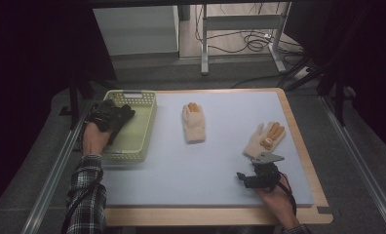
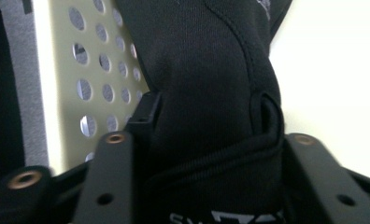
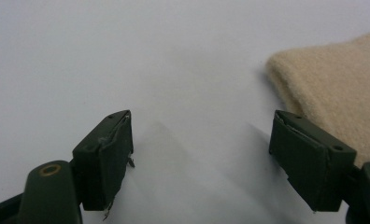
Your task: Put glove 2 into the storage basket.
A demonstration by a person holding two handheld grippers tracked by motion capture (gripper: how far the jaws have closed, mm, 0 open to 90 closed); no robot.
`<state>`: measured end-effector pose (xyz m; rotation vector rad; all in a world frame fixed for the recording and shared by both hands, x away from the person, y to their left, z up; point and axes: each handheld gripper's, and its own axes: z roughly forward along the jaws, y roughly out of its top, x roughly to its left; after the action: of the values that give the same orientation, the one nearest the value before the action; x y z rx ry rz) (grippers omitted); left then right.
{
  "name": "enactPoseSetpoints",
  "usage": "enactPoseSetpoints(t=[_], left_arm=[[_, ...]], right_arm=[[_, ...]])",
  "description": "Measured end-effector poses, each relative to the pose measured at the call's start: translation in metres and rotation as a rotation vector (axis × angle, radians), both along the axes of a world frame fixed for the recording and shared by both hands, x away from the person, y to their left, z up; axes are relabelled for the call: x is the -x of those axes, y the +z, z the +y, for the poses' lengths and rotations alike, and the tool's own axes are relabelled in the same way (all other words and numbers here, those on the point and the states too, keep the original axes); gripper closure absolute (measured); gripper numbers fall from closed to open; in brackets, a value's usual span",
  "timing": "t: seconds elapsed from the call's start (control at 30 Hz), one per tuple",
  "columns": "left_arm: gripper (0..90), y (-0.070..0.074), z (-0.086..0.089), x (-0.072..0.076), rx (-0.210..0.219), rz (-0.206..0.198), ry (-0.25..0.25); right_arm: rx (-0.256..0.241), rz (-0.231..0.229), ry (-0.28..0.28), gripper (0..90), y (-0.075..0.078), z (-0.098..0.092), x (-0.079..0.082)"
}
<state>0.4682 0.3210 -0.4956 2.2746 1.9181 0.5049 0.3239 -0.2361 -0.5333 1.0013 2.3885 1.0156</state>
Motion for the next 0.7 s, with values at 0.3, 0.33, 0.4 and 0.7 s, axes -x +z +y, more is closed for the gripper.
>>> enactPoseSetpoints(t=[0.3,0.33,0.4,0.7], left_arm=[[9.0,0.010,0.003,0.005,0.111,-0.017,-0.040],[6.0,0.013,0.003,0.006,0.125,-0.028,-0.040],[3.9,0.019,0.004,0.009,0.161,-0.052,-0.047],[1.3,0.034,0.006,0.023,0.260,-0.168,-0.100]], right_arm=[[0.000,0.000,0.000,21.3,0.000,0.000,0.000],[0.000,0.000,0.000,21.3,0.000,0.000,0.000],[0.000,0.000,0.000,21.3,0.000,0.000,0.000],[0.000,0.001,0.000,21.3,0.000,0.000,0.000]])
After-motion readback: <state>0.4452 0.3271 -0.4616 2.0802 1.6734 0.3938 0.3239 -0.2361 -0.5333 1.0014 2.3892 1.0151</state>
